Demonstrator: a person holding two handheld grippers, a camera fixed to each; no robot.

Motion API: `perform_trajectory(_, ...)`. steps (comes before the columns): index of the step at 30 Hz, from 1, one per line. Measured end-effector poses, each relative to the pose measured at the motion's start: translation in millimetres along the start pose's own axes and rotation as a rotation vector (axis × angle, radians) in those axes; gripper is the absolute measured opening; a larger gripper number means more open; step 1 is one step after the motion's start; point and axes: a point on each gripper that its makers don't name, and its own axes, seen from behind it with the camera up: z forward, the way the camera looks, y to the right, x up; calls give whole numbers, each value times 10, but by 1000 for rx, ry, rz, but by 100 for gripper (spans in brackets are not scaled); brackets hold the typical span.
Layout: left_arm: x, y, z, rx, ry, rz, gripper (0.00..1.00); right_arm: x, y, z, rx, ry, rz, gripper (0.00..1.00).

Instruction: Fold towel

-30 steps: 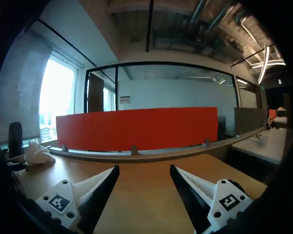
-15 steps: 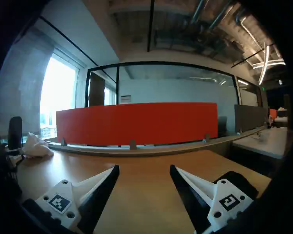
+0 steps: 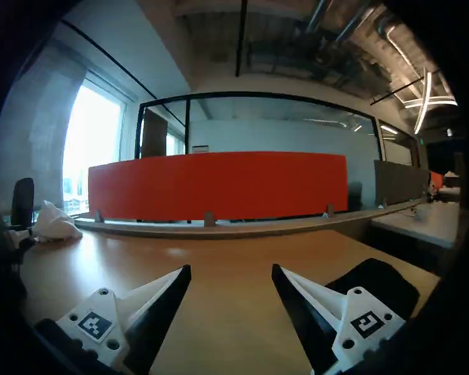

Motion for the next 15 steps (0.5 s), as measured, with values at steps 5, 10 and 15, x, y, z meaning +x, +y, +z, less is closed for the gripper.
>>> perform_trajectory(5, -1, 1, 0, 0, 0, 0, 96, -23, 7, 0, -2, -1, 0, 100)
perform_trajectory(10, -1, 3, 2, 0, 0, 0, 96, -39, 4, -13, -2, -1, 0, 100)
perform_trajectory(15, -1, 0, 4, 0, 0, 0, 96, -33, 15, -28, -10, 13, -2, 100)
